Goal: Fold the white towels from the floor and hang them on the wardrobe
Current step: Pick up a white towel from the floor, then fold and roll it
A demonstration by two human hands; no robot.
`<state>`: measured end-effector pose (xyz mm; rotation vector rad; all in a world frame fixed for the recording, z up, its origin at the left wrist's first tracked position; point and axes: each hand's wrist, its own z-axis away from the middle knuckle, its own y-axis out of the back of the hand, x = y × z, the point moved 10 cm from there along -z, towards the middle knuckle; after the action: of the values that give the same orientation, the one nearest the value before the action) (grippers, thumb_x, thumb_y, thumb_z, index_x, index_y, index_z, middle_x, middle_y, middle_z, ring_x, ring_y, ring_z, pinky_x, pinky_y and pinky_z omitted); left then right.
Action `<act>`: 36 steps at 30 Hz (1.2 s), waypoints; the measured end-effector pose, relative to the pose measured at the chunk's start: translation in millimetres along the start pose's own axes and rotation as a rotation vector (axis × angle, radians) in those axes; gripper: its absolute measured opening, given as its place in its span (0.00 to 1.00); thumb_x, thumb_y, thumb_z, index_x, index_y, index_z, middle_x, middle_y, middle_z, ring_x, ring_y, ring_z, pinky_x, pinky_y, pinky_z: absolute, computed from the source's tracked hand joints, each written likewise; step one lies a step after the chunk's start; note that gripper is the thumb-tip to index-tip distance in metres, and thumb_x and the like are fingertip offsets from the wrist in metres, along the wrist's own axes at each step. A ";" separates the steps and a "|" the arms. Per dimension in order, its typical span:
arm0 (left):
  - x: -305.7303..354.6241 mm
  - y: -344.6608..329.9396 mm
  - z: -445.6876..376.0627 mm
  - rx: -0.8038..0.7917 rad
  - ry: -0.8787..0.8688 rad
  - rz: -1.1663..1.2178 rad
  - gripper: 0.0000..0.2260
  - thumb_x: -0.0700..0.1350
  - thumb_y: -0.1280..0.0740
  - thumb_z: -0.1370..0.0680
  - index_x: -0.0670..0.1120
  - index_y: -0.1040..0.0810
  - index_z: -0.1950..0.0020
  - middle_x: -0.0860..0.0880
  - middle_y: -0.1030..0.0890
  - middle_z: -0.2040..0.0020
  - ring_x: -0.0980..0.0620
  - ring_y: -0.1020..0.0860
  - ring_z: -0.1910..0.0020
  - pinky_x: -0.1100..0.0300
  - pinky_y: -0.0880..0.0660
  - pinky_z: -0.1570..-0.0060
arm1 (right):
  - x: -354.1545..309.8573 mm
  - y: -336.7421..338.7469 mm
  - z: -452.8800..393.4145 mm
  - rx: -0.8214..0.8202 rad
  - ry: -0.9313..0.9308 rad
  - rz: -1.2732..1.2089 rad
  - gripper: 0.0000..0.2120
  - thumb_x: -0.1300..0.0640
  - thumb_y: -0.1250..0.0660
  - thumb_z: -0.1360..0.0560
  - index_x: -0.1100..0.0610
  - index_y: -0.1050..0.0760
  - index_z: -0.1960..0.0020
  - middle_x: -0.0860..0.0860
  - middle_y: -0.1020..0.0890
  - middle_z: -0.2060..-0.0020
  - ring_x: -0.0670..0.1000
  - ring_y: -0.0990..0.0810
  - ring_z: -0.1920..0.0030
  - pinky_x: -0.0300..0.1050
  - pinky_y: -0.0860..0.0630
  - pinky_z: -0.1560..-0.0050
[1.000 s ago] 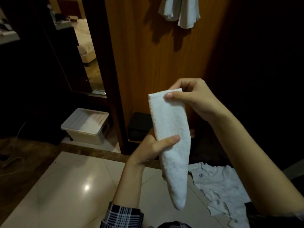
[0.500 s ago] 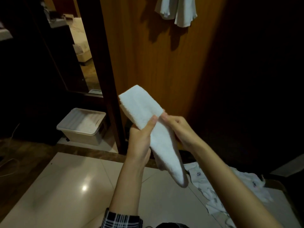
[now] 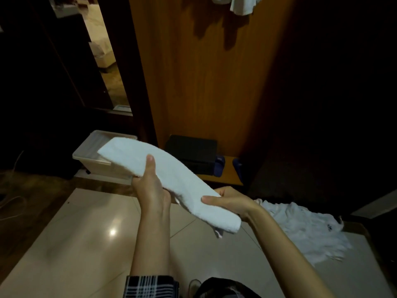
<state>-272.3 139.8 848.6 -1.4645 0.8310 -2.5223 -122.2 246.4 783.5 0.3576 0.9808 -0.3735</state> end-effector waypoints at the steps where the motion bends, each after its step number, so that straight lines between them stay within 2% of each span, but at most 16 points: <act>1: -1.4 5.7 -0.5 0.025 0.006 0.014 0.20 0.45 0.34 0.22 0.47 0.32 0.30 0.52 0.22 0.47 0.54 0.22 0.52 0.54 0.21 0.54 | 3.1 0.8 -0.2 -0.030 -0.010 -0.011 0.20 0.43 0.24 0.39 0.57 0.19 0.56 0.50 0.16 0.60 0.49 0.18 0.57 0.44 0.23 0.55; 3: -2.5 15.7 -3.8 0.072 0.007 0.053 0.21 0.45 0.34 0.22 0.47 0.33 0.29 0.52 0.22 0.46 0.55 0.21 0.51 0.55 0.20 0.54 | 4.0 0.7 1.2 -0.107 -0.010 -0.045 0.16 0.52 0.22 0.35 0.57 0.19 0.50 0.51 0.16 0.56 0.50 0.17 0.54 0.44 0.21 0.53; 5: -2.2 22.7 -8.3 0.103 -0.006 0.087 0.22 0.45 0.34 0.21 0.47 0.33 0.29 0.53 0.22 0.48 0.56 0.21 0.53 0.62 0.21 0.63 | 1.8 2.7 4.0 -0.157 0.003 -0.115 0.14 0.60 0.26 0.32 0.58 0.21 0.47 0.52 0.15 0.55 0.49 0.17 0.54 0.42 0.21 0.56; 7: -1.4 28.1 -12.5 0.124 -0.021 0.115 0.21 0.45 0.34 0.21 0.46 0.33 0.29 0.53 0.22 0.49 0.56 0.21 0.52 0.62 0.21 0.64 | 1.1 11.0 5.4 -0.143 -0.005 -0.243 0.15 0.63 0.28 0.32 0.60 0.22 0.46 0.53 0.16 0.55 0.50 0.16 0.56 0.41 0.21 0.59; 9: 0.0 29.6 -14.6 0.125 -0.021 0.134 0.21 0.45 0.34 0.21 0.46 0.33 0.29 0.53 0.22 0.48 0.56 0.21 0.51 0.62 0.21 0.61 | 0.0 23.1 5.8 -0.080 -0.004 -0.392 0.16 0.63 0.28 0.32 0.62 0.22 0.45 0.55 0.15 0.54 0.51 0.16 0.57 0.42 0.20 0.60; 12: 0.5 30.1 -17.6 0.130 -0.042 0.140 0.22 0.45 0.34 0.21 0.46 0.33 0.29 0.51 0.22 0.44 0.54 0.21 0.48 0.56 0.22 0.47 | -4.0 44.4 6.3 0.090 0.003 -0.479 0.14 0.58 0.29 0.32 0.61 0.22 0.47 0.54 0.15 0.57 0.51 0.16 0.59 0.42 0.21 0.62; 14: 1.2 25.7 -18.6 0.119 -0.041 0.158 0.21 0.44 0.34 0.21 0.46 0.33 0.29 0.51 0.22 0.44 0.54 0.22 0.47 0.52 0.24 0.42 | -12.0 58.8 6.3 0.214 0.035 -0.424 0.12 0.56 0.29 0.31 0.59 0.22 0.49 0.53 0.15 0.58 0.49 0.17 0.60 0.42 0.22 0.62; 17: 2.7 23.5 -21.5 0.123 -0.063 0.160 0.20 0.44 0.34 0.22 0.47 0.33 0.30 0.52 0.23 0.46 0.54 0.22 0.47 0.52 0.24 0.40 | -35.0 72.0 11.5 0.331 0.139 -0.311 0.06 0.58 0.32 0.24 0.58 0.23 0.49 0.52 0.16 0.59 0.47 0.17 0.64 0.40 0.22 0.67; 19: 3.6 20.6 -24.7 0.115 -0.053 0.163 0.19 0.43 0.33 0.22 0.48 0.33 0.32 0.52 0.23 0.46 0.54 0.22 0.46 0.51 0.25 0.40 | -53.5 78.1 17.3 0.345 0.245 -0.224 0.06 0.58 0.33 0.24 0.60 0.23 0.49 0.52 0.18 0.62 0.46 0.19 0.68 0.38 0.24 0.73; 23: -1.7 6.6 -35.2 0.096 0.012 0.192 0.11 0.43 0.31 0.23 0.50 0.30 0.44 0.49 0.22 0.44 0.49 0.22 0.44 0.45 0.25 0.40 | -78.0 93.9 31.2 0.397 0.354 -0.104 0.07 0.60 0.32 0.24 0.63 0.22 0.50 0.48 0.20 0.72 0.44 0.25 0.77 0.37 0.32 0.79; 25: -3.3 -1.6 -35.3 0.087 0.042 0.207 0.13 0.43 0.31 0.23 0.50 0.31 0.43 0.49 0.22 0.43 0.49 0.22 0.43 0.44 0.25 0.40 | -86.8 100.8 34.6 0.413 0.381 -0.088 0.06 0.61 0.31 0.25 0.63 0.22 0.51 0.47 0.20 0.74 0.43 0.26 0.78 0.36 0.33 0.79; 28: -0.5 -11.0 -36.4 0.065 0.054 0.231 0.18 0.43 0.31 0.23 0.48 0.31 0.36 0.50 0.22 0.45 0.50 0.22 0.45 0.47 0.25 0.39 | -92.3 105.0 35.5 0.391 0.350 -0.054 0.06 0.61 0.29 0.27 0.62 0.22 0.52 0.49 0.19 0.69 0.44 0.23 0.73 0.37 0.30 0.77; 31: 2.5 -10.5 -38.3 0.072 0.049 0.226 0.24 0.42 0.30 0.24 0.47 0.34 0.31 0.48 0.23 0.41 0.49 0.22 0.43 0.46 0.25 0.40 | -96.0 107.9 37.7 0.358 0.322 0.005 0.05 0.61 0.30 0.27 0.59 0.22 0.51 0.50 0.19 0.65 0.45 0.21 0.70 0.37 0.26 0.73; 36: 0.2 -13.2 -43.4 0.067 0.036 0.221 0.24 0.38 0.28 0.27 0.46 0.31 0.33 0.48 0.22 0.39 0.49 0.22 0.41 0.47 0.26 0.39 | -103.1 122.6 41.5 0.391 0.306 0.102 0.04 0.61 0.32 0.25 0.60 0.24 0.51 0.54 0.20 0.61 0.44 0.19 0.69 0.37 0.24 0.71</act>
<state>-306.2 168.4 838.8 -1.2365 0.8535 -2.3949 -87.4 350.1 907.6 0.8351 1.1825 -0.4252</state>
